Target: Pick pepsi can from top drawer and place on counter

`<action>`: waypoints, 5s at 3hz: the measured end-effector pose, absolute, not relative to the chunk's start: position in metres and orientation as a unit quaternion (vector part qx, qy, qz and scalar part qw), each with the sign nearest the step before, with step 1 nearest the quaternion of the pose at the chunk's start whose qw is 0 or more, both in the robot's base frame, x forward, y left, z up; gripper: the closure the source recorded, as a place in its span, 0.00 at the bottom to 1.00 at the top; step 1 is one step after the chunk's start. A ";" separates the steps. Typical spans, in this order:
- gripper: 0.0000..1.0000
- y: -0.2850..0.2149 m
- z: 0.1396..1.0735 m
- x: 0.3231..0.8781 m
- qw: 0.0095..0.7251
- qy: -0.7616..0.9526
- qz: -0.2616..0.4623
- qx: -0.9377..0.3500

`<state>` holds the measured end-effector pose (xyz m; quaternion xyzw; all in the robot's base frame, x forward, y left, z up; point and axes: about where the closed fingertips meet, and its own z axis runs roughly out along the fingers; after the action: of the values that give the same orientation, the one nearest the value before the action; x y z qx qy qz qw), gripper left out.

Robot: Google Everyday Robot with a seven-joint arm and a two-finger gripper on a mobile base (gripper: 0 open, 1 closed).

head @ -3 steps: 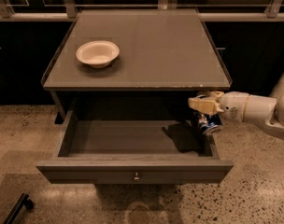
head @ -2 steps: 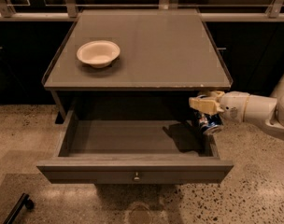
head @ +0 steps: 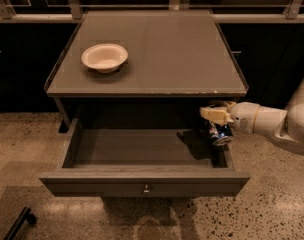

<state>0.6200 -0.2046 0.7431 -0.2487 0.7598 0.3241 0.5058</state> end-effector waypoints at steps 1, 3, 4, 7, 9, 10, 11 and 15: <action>1.00 -0.205 0.743 0.620 0.506 0.760 0.324 -0.249; 1.00 -0.200 0.747 0.583 0.475 0.778 0.348 -0.217; 1.00 -0.207 0.758 0.538 0.466 0.792 0.345 -0.190; 1.00 -0.230 0.892 0.544 0.535 0.768 0.274 -0.221; 1.00 -0.221 0.898 0.559 0.528 0.764 0.288 -0.232; 1.00 -0.209 0.902 0.593 0.514 0.761 0.312 -0.245; 1.00 -0.186 0.927 0.636 0.510 0.750 0.321 -0.272; 1.00 -0.154 0.925 0.756 0.487 0.758 0.334 -0.276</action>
Offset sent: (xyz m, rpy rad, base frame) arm -0.0140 0.0054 -0.0068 0.0525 0.1236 0.0039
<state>0.7556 -0.1543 0.9254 -0.2758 0.7583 0.3339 0.4873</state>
